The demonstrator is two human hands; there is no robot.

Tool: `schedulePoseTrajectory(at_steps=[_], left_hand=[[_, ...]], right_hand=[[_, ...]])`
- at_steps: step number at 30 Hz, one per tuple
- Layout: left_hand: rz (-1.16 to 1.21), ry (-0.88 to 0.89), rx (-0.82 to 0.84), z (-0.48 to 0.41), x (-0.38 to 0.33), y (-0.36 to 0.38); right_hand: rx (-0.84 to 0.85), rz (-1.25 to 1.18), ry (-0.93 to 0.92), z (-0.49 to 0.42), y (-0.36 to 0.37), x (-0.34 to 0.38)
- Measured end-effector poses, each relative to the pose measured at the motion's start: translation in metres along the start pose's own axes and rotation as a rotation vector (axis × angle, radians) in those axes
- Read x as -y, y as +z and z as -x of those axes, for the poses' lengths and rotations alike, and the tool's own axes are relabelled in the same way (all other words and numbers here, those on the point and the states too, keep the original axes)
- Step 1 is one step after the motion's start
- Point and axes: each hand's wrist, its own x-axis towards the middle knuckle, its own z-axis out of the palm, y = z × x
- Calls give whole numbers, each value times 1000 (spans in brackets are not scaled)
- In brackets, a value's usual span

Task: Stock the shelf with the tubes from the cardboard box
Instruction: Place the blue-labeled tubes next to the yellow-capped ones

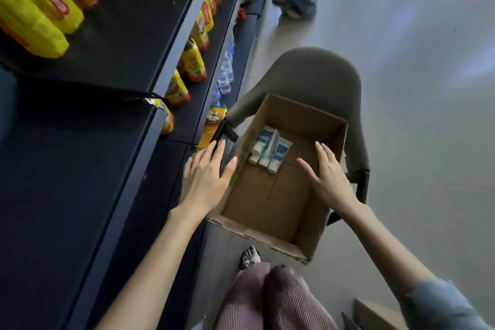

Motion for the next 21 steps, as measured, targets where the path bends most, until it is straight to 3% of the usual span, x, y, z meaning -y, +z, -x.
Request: schedulePoseTrajectory(at_steps=[15, 21], left_hand=[[-40, 59, 149, -79, 20, 65], [-72, 66, 115, -101, 23, 85]], right_hand=[[163, -149, 239, -57, 98, -36], [242, -212, 339, -108, 156, -56]])
